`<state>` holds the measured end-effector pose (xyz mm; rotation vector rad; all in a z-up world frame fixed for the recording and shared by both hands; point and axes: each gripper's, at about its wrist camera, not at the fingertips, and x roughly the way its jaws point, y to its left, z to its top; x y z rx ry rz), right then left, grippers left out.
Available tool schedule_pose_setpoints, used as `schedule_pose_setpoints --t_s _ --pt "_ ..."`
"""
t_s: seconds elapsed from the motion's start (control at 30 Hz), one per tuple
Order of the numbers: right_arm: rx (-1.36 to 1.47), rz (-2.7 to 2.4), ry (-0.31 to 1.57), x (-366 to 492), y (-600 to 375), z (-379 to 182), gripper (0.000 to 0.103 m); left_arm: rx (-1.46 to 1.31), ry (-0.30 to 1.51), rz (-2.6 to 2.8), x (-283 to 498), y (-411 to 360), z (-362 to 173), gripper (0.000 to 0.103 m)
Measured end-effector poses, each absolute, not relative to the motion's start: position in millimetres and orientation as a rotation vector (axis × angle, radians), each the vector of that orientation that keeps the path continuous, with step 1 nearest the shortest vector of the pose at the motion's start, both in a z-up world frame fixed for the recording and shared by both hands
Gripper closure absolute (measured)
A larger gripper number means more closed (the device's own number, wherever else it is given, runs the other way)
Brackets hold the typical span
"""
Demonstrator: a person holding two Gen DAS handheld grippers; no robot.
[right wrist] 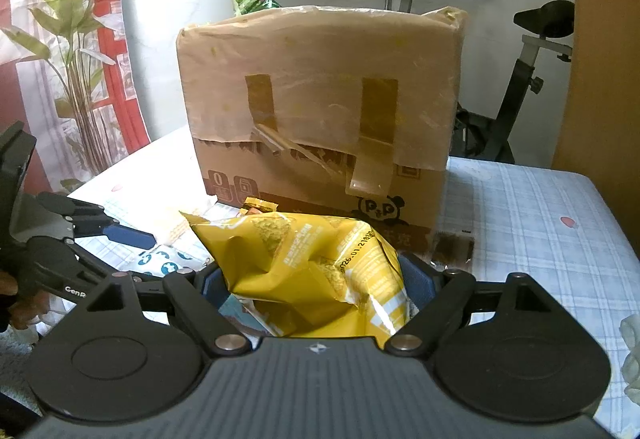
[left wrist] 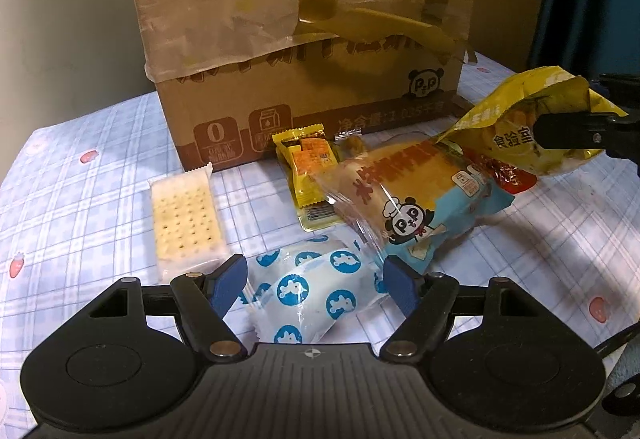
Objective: Organize snacks
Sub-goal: 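Grasp the blue-white printed packet with the left tool while the right tool holds the yellow bag, then carry both snacks over the box and open both tools to drop them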
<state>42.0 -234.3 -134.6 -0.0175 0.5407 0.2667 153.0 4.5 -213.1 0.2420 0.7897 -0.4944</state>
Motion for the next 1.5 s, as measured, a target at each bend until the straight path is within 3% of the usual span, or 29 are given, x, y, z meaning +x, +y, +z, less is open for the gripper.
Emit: schedule_pose_setpoints --t_s 0.47,1.03,1.23,1.5 --pt "-0.001 0.266 0.542 41.7 -236.0 -135.9 0.017 -0.003 0.882 -0.343 141.8 35.1 -214.9 0.027" --pt "0.02 0.277 0.542 37.2 -240.2 -138.1 0.017 0.0 0.929 -0.289 153.2 19.2 -224.0 0.022" --pt "0.031 0.266 0.54 37.5 -244.3 -137.2 0.017 -0.021 0.886 -0.264 147.8 21.7 -216.7 0.044" --pt "0.036 0.257 0.518 34.9 -249.7 -131.3 0.017 -0.07 0.784 -0.244 136.2 37.0 -184.9 0.046"
